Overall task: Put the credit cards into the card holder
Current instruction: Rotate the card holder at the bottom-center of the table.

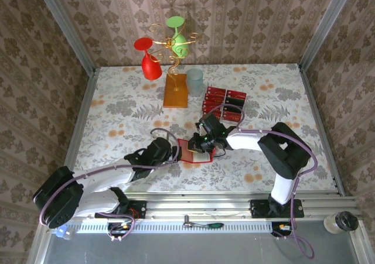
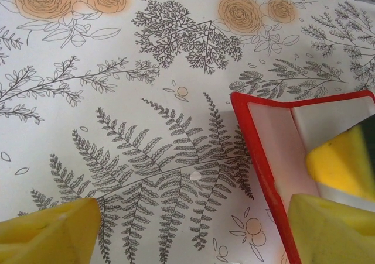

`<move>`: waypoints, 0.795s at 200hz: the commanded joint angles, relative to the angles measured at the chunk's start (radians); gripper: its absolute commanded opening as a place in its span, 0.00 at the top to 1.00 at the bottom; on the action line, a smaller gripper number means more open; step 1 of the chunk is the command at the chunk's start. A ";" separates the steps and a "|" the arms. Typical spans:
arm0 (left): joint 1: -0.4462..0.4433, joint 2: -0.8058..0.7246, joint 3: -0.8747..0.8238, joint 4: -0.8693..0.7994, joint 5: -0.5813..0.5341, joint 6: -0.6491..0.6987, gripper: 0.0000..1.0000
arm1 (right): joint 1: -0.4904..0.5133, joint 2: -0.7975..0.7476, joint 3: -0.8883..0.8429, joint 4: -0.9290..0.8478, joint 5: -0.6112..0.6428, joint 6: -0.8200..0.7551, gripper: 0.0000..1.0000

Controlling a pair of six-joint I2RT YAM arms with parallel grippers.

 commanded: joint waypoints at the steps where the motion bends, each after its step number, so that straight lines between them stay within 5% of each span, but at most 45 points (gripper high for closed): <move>1: 0.004 0.013 0.031 0.015 0.007 0.007 0.07 | 0.023 0.043 0.029 0.018 0.013 0.026 0.90; 14: 0.003 0.018 0.030 0.014 0.004 0.007 0.00 | 0.030 0.060 0.037 0.022 0.016 0.033 0.90; 95: -0.004 0.064 0.001 0.051 -0.005 -0.025 0.00 | 0.012 -0.022 0.039 -0.039 0.036 0.012 0.90; 159: -0.028 0.172 0.012 0.076 -0.019 -0.027 0.00 | -0.090 -0.174 0.073 -0.371 0.240 -0.215 0.86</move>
